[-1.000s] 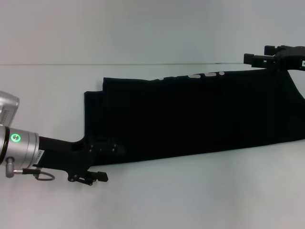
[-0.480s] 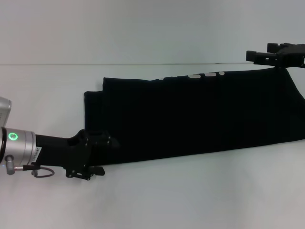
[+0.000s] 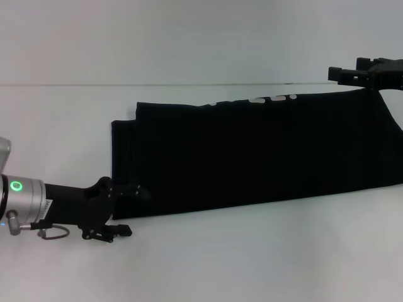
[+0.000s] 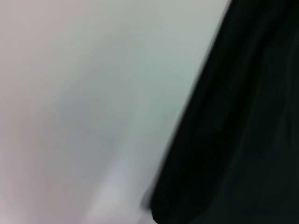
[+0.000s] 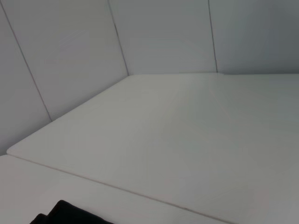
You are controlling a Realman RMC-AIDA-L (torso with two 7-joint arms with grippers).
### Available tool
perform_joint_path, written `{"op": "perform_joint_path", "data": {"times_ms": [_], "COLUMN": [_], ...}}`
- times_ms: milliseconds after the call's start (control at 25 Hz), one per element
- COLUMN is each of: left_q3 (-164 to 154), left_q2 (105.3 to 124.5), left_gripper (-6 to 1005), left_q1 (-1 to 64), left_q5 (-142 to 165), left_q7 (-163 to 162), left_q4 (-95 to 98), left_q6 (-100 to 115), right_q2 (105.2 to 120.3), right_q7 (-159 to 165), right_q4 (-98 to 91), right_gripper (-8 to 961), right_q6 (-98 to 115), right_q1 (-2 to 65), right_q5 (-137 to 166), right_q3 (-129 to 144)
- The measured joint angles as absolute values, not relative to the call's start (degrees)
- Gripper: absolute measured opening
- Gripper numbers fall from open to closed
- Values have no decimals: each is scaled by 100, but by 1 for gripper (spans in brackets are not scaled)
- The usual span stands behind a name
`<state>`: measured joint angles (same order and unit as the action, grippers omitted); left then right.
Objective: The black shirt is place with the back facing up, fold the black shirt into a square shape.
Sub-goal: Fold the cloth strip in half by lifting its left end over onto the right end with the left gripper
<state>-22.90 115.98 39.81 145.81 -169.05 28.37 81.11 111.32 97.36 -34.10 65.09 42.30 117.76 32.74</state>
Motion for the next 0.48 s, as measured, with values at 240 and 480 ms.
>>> {"op": "perform_joint_path", "data": {"times_ms": [240,480], "left_q3": [-2286,-2284], "left_q2": [11594,11587], "left_gripper": [872,865], "left_q1": [3991,4008], "left_q5": [14661,14662], "left_q7": [-16907,-16900], "left_q4": [2841,2845], "left_q6": [7982,7883], "right_q2": [11135,11136], "right_q7": [9738,9745], "right_q4": [-3410,-3410], "right_gripper": [930,930], "right_q6": [6509,6504], "right_q1": [4227,4227], "right_q5": [11777,11776], "right_q3": [3269,3269]}}
